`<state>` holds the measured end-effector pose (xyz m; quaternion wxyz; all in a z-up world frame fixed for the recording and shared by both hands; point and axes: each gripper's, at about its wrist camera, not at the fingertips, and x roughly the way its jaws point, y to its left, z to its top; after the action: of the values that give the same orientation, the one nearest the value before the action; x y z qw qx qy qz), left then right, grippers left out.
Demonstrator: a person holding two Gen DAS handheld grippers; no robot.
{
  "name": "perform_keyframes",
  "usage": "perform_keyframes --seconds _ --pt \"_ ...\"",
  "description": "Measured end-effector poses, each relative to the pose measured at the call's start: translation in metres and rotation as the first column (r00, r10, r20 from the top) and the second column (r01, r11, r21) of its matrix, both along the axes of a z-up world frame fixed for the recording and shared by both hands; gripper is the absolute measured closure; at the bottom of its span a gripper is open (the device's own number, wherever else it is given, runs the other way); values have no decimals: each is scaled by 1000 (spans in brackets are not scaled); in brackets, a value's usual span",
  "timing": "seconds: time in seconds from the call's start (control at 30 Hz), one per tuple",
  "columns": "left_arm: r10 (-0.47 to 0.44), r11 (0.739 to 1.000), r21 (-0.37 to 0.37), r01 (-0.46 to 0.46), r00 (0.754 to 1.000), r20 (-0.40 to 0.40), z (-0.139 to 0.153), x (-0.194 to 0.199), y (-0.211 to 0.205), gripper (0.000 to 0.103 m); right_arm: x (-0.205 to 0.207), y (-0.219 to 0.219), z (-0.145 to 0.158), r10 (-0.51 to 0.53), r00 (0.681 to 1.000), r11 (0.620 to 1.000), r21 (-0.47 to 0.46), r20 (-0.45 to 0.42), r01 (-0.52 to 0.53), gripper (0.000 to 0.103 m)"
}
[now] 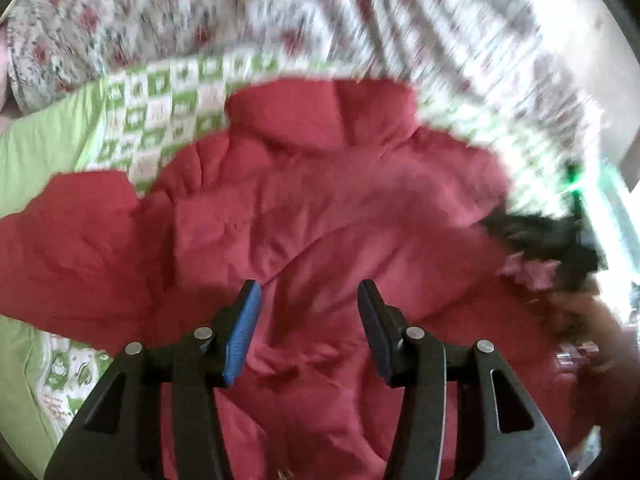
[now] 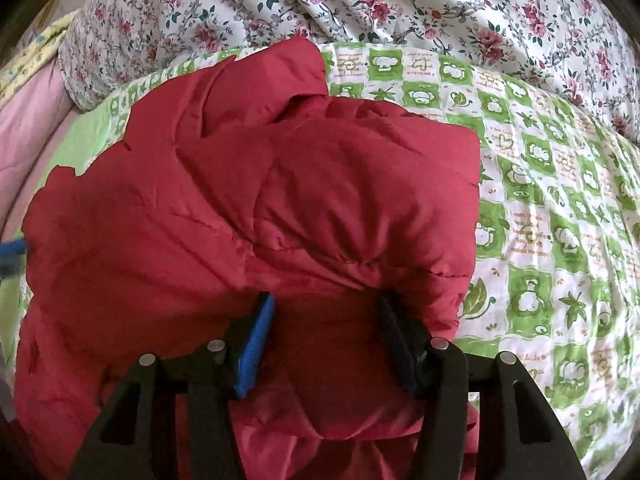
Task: Fold large clothes
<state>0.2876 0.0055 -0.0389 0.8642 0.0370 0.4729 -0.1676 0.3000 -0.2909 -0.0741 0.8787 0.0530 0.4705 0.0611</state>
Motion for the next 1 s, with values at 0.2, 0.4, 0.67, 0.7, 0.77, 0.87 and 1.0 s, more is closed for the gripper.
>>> perform_keyframes --seconds 0.2,0.4,0.67,0.7,0.77,0.87,1.0 --pt "30 999 -17 -31 998 -62 -32 9 9 53 -17 23 46 37 994 999 -30 107 -34 34" --pt "31 999 -25 -33 998 -63 -35 7 10 53 1 48 7 93 996 987 -135 4 -91 28" --pt "54 996 -65 -58 997 -61 -46 9 14 53 9 22 -20 75 997 994 -74 -14 -76 26" --pt "60 996 -69 -64 996 -59 -44 8 15 53 9 22 -20 73 997 995 -74 -17 -74 26" --pt "57 995 -80 -61 997 -49 -40 4 17 53 7 23 -19 63 998 995 -72 -16 -64 26" --pt "58 991 -121 -65 996 -61 -33 -2 28 53 -3 23 -12 54 999 996 -65 1 -53 26" --pt "94 973 -203 -107 993 -72 -23 -11 52 52 -15 23 -2 39 999 999 -35 21 -39 25"
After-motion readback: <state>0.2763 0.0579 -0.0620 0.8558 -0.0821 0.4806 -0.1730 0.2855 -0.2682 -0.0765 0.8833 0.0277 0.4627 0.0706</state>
